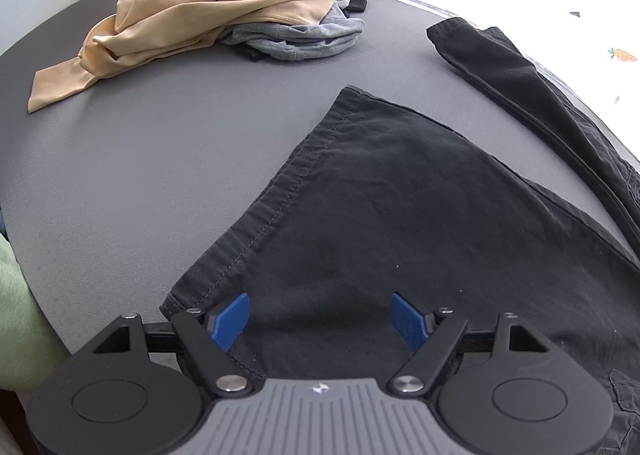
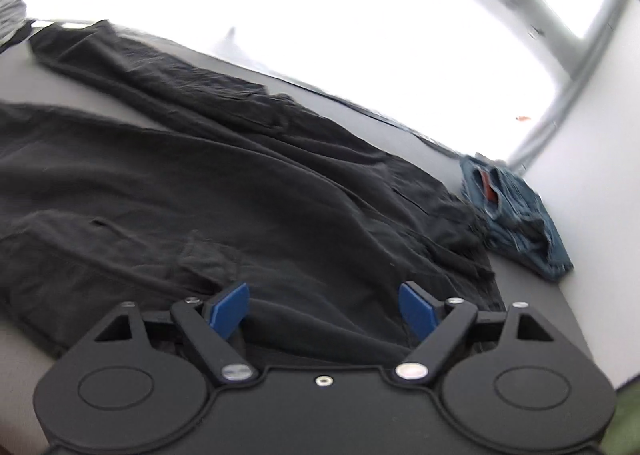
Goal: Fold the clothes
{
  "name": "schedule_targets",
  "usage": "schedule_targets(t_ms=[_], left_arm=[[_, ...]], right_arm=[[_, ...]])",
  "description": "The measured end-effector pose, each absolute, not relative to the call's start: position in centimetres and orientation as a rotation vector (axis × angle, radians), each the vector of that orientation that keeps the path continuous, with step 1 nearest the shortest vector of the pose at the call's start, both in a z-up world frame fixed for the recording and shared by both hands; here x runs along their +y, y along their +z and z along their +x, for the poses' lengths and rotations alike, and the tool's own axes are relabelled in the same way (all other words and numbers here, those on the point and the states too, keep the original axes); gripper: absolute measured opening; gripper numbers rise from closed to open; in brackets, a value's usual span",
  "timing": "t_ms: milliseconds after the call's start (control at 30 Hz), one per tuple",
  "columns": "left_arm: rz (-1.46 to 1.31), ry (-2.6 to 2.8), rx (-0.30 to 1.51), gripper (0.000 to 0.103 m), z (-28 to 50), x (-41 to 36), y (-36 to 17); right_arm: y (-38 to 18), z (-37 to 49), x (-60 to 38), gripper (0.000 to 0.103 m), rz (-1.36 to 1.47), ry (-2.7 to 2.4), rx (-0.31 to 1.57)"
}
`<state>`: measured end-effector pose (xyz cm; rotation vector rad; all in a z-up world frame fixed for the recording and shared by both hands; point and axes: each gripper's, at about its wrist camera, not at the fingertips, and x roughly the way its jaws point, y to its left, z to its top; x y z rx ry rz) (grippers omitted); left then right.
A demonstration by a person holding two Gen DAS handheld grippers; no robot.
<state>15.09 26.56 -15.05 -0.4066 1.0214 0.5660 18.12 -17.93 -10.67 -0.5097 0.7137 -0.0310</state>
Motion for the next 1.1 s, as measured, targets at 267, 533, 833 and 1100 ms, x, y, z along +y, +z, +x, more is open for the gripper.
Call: schedule_targets(t_ms=[267,533,833,1100], left_arm=[[-0.320,0.511,1.047,0.085,15.9,26.2,-16.8],[-0.240,0.449,1.050,0.087,16.2,24.8,-16.6],[-0.146,0.306,1.043,0.088,17.8,22.0,-16.4],[-0.169,0.298,1.058,0.092,18.6,22.8,-17.6]], right_arm=[[-12.5,14.6,-11.3,0.083,-0.795,0.224,0.703],[-15.2,11.5,-5.6,0.090,-0.986,0.484,0.622],[-18.4,10.4,0.1,0.095,-1.231,0.445,0.317],[-18.3,11.1,-1.4,0.096,-1.208,0.250,0.382]])
